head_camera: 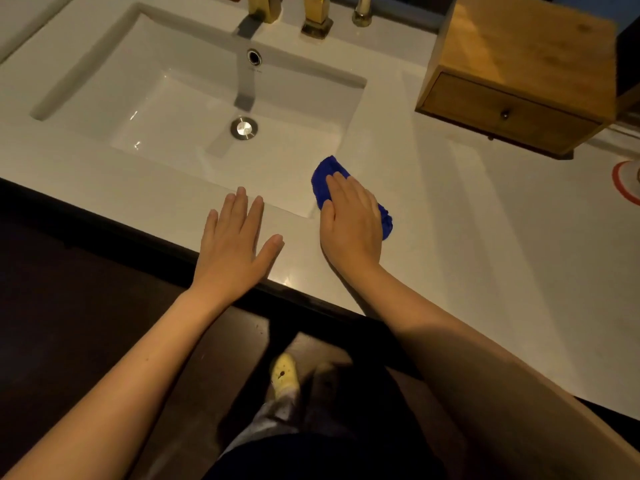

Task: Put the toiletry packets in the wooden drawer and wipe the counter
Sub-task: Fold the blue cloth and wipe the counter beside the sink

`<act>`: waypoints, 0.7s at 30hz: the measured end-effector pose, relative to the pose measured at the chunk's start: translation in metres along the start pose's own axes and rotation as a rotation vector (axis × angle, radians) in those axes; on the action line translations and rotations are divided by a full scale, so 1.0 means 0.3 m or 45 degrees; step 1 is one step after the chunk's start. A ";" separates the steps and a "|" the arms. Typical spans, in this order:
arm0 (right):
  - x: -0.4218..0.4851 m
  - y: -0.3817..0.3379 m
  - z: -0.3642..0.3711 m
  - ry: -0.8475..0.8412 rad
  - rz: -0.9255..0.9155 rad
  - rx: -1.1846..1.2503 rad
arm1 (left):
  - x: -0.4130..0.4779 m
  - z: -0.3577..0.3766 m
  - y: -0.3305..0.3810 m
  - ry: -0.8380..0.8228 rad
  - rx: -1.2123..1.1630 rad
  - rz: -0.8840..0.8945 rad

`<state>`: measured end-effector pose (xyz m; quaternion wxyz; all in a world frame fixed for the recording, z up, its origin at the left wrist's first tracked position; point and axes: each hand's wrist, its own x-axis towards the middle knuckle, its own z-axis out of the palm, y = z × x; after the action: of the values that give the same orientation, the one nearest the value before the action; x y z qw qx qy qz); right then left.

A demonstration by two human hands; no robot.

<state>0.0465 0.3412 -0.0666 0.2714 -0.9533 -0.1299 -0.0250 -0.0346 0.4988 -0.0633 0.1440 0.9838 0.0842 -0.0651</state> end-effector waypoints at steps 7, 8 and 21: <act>-0.037 0.022 -0.034 -0.252 -0.415 0.114 | 0.040 -0.032 -0.108 0.077 0.112 -0.163; -0.047 0.028 -0.043 -0.299 -0.475 0.107 | 0.046 -0.028 -0.114 0.066 0.142 -0.175; -0.118 0.214 -0.195 -0.809 -0.989 -0.032 | 0.044 -0.022 -0.109 0.079 0.230 -0.164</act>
<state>0.0304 0.2495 -0.0538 0.1775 -0.7983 -0.5512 0.1656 -0.0271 0.5335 -0.0680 0.0476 0.9869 0.1454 -0.0509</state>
